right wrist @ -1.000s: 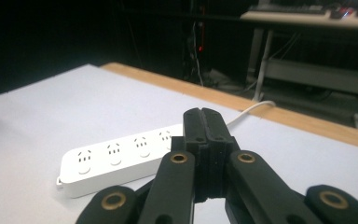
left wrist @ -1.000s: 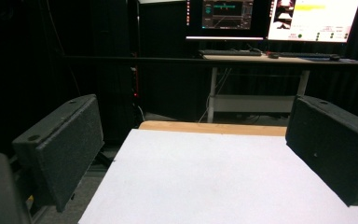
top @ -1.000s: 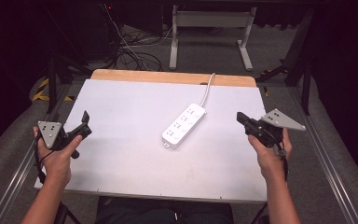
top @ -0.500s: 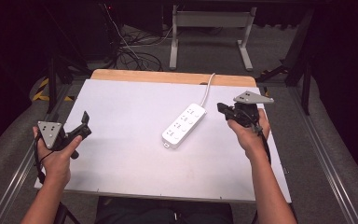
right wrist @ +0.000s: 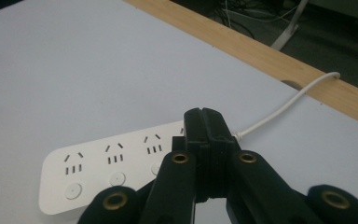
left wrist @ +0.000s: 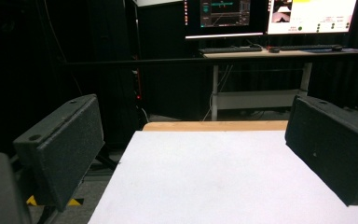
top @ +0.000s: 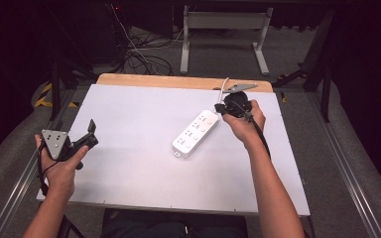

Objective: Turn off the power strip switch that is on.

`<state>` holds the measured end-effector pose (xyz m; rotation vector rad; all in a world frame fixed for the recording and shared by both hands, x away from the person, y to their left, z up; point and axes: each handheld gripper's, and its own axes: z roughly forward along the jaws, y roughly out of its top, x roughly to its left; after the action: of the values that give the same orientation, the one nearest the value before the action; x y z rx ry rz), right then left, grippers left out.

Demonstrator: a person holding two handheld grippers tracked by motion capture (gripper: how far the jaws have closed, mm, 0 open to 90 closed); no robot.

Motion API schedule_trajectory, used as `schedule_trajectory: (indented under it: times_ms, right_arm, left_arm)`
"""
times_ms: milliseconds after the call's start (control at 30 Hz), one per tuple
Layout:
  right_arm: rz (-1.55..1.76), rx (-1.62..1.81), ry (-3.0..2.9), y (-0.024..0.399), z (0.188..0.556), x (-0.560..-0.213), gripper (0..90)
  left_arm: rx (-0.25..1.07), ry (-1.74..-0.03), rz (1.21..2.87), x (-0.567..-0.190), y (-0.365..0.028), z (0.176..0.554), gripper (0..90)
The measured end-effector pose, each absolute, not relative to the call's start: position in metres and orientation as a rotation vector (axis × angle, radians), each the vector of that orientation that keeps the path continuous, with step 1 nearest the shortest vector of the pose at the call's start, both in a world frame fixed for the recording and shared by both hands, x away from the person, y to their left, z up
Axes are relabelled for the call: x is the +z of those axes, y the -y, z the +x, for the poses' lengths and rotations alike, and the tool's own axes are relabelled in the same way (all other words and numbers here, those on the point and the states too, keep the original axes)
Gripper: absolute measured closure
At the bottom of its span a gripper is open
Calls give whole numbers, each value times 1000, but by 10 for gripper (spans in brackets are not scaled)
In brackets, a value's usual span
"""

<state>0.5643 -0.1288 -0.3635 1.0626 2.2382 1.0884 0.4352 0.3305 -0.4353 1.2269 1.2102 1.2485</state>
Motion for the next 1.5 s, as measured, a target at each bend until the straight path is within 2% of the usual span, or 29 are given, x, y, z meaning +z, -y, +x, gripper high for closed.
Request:
schedule_trajectory:
  times_ms: [367, 733, 1167, 1500]
  right_arm:
    - [1099, 987, -2308, 113, 587, -377, 900]
    - [1168, 890, -2354, 104, 607, -408, 900]
    - [1229, 852, -2378, 104, 618, -435, 900]
    - [1232, 866, -2385, 101, 619, -442, 900]
  left_arm:
    - [1253, -1209, 1236, -436, -331, 434, 49]
    - [1249, -1205, 1236, -436, -330, 433, 53]
    - [1249, -1203, 1238, -436, -330, 433, 54]
    - [1255, -1203, 1237, -436, -329, 433, 54]
